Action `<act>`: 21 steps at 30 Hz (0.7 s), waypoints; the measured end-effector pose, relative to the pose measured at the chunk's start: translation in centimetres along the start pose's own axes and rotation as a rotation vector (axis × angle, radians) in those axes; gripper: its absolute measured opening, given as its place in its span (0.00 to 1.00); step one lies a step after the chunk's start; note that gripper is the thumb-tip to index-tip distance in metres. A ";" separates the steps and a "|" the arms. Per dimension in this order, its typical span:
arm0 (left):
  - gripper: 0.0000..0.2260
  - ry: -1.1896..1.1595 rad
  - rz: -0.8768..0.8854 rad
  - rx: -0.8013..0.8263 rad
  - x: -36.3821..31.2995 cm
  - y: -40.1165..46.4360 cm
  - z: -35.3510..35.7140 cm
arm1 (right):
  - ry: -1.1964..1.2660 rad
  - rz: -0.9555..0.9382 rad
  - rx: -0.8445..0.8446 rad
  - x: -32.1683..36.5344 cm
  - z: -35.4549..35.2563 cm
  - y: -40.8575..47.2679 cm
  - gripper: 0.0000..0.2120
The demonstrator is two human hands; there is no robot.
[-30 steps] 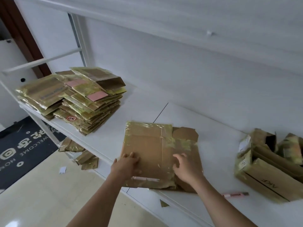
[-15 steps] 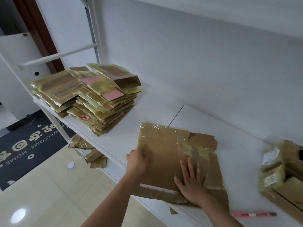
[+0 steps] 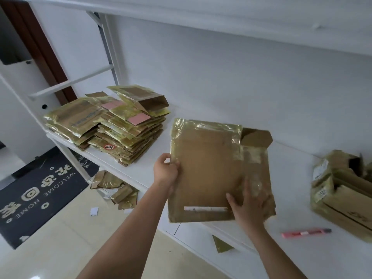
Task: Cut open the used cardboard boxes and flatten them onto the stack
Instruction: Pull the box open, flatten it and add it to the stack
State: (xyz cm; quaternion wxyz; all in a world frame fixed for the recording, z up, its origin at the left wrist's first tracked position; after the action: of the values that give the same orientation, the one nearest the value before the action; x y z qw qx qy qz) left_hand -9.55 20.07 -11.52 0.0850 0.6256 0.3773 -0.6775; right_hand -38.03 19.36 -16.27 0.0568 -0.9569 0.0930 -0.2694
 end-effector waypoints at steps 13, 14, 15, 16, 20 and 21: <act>0.11 -0.540 -0.069 -0.101 -2.6 -6.4 -8.1 | 0.943 -0.095 -0.269 7.6 -7.5 -6.0 0.31; 0.11 -0.584 -0.081 -0.111 -2.5 -6.2 -9.3 | 0.933 -0.140 -0.287 9.0 -7.8 -6.6 0.31; 0.10 -0.619 -0.093 -0.120 -2.5 -5.8 -10.5 | 0.927 -0.188 -0.303 10.7 -8.0 -7.3 0.32; 0.10 -0.639 -0.102 -0.129 -2.7 -5.5 -11.7 | 0.926 -0.236 -0.313 12.4 -8.1 -7.9 0.32; 0.06 -0.708 -0.091 -0.170 -4.7 -2.6 -17.1 | 0.947 -0.358 -0.235 19.9 -7.1 -9.3 0.31; 0.05 -0.717 -0.088 -0.170 -5.5 -1.4 -18.5 | 0.930 -0.390 -0.192 22.2 -6.4 -9.6 0.33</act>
State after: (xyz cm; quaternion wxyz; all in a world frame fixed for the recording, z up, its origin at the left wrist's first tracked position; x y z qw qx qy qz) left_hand 5.19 30.54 -4.72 0.2342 0.3224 0.4051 -0.8229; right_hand -21.38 23.72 1.85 -0.1302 -0.7364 -0.0475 -0.6622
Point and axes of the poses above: each hand's wrist, its own y-axis towards the middle knuckle, its own z-axis out of the palm, x = y × z, the point moved 8 cm from there along y, towards the middle knuckle, and after that the axes turned 3 degrees about -x, right-handed, at the moved point
